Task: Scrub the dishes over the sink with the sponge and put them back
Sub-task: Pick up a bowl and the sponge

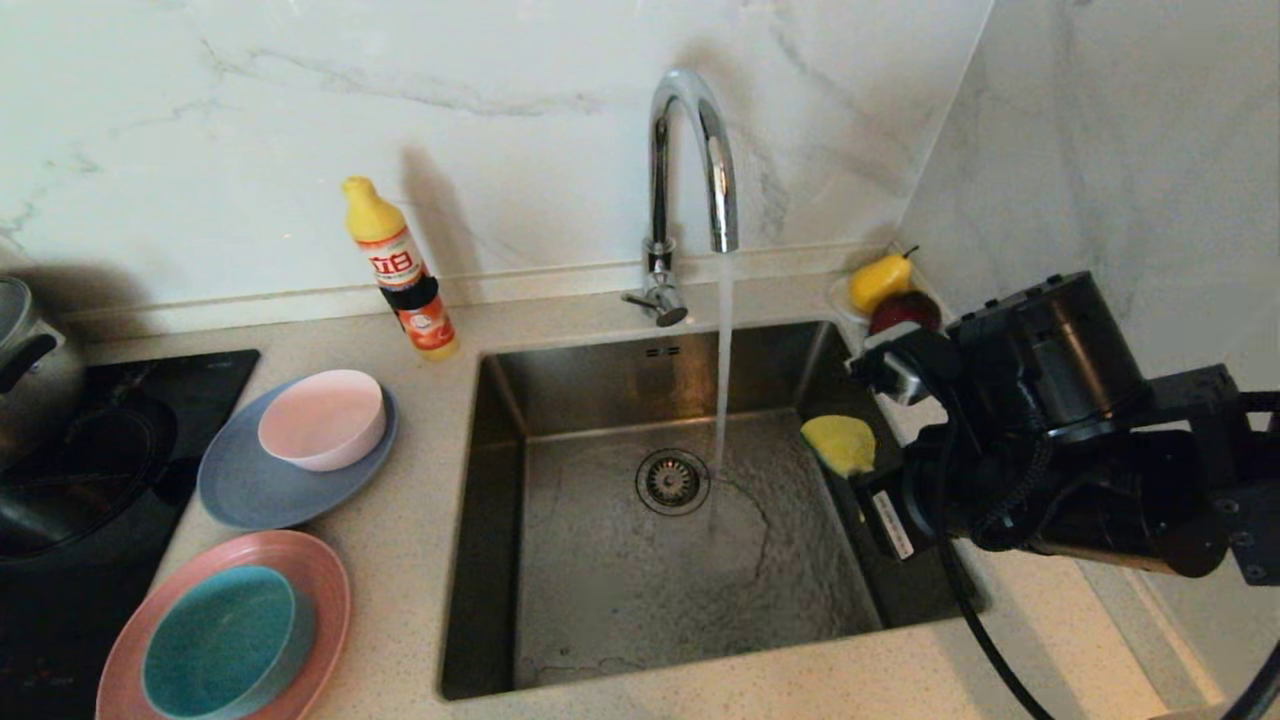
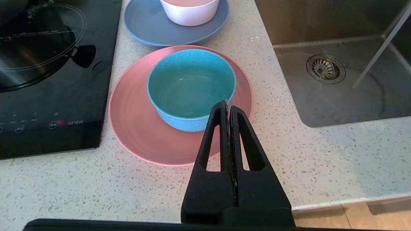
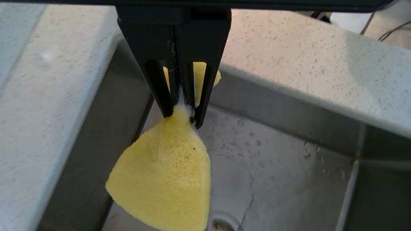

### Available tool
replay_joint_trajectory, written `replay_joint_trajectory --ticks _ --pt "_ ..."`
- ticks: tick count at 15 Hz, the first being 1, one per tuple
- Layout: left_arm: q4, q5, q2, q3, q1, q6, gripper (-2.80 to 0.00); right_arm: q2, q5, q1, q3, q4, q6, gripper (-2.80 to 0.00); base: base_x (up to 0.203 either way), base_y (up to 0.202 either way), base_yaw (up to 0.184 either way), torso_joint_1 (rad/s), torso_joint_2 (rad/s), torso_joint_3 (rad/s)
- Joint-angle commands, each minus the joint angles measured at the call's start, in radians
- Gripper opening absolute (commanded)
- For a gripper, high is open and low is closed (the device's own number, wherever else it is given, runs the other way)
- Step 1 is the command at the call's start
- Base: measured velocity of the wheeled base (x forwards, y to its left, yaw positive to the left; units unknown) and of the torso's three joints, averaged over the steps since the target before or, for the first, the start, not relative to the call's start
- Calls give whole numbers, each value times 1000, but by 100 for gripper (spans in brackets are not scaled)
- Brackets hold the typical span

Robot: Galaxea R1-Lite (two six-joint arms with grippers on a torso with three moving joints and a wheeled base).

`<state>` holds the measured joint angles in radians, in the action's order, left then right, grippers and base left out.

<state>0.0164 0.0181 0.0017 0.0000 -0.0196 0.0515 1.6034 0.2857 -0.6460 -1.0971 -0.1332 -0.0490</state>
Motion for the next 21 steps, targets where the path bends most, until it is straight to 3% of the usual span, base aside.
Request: replay_joint_trajectory --ticks 1,6,15,18,21 --pt "0 0 1 14 1 1 -280 -8 4 -22 44 1 -19 -280 0 0 0 0 0 0" --pt "1 -3 1 14 0 2 -280 -32 4 -49 -10 -5 -58 -280 0 0 0 0 0 0" --pt "-10 -14 1 6 0 -38 -280 7 4 -17 48 -5 -109 -280 0 0 0 0 0 0" --pt "-30 -40 59 -125 0 -35 -280 1 9 10 56 -19 -105 -280 0 0 0 0 0 0" --pt "-77 -105 260 -383 0 -35 -280 -6 7 11 46 -16 -104 -280 0 0 0 0 0 0"
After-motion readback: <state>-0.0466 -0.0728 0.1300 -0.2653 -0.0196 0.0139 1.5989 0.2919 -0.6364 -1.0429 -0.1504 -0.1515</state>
